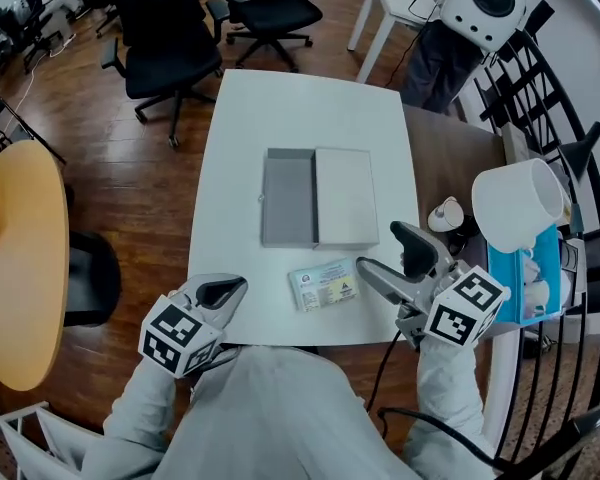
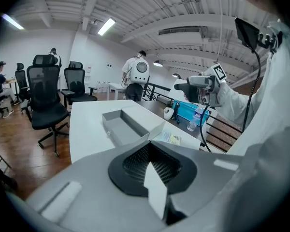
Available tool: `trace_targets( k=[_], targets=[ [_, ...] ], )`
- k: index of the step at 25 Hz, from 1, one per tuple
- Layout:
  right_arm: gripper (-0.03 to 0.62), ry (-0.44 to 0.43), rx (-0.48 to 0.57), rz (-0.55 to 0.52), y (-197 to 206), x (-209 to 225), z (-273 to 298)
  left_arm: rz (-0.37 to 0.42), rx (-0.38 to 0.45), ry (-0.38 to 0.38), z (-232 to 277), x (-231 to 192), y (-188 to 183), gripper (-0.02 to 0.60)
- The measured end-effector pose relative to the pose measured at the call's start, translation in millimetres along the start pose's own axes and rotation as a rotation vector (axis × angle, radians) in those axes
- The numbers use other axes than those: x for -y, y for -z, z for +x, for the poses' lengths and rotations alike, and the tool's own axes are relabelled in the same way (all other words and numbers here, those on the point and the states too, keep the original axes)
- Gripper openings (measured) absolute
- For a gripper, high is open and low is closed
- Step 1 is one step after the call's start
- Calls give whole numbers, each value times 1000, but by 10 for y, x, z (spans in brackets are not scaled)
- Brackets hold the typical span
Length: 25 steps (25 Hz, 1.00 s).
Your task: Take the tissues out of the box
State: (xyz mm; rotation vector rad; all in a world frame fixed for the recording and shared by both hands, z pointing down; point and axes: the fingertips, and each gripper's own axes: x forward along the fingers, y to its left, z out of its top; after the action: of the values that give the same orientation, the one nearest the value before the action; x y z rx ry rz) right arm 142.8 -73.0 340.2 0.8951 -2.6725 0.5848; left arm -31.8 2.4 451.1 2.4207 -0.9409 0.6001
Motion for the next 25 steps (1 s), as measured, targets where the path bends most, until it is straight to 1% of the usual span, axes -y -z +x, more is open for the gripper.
trace_targets(
  k=[1,2,4,6,7,11,13,16,19,21,25],
  targets=[
    [328,-38,-32,-31,79,-28,30,10,0,1,31,9,-41,17],
    [212,-71,-64,-62,168,-56,60,25,-2,-2,63,20,-80,15],
    [2,-114,-113,-111,340,-106,116,68,-13,-23,117,45,-148,15],
    [2,-154,-143,-130,488,-172,156,106,-18,-46,159,82,-207,15],
    [2,-179,-146,-130,549,-211,169,109,-15,-51,176,109,-233,15],
    [2,-253,-163,-135,770,-276,200,59,15,-38,238,219,-279,15],
    [2,-271,-173,-147,809,-261,199,62,23,-35,258,252,-301,15],
    [2,-273,-179,-157,789,-206,171,78,23,-49,245,274,-343,15],
    [2,-264,-206,-182,820,-157,158,66,34,-70,208,276,-357,15],
    [3,-239,-230,-198,867,-104,161,61,39,-79,195,282,-346,15],
    [2,-216,-241,-167,943,-25,165,67,34,-88,181,282,-319,15]
  ],
)
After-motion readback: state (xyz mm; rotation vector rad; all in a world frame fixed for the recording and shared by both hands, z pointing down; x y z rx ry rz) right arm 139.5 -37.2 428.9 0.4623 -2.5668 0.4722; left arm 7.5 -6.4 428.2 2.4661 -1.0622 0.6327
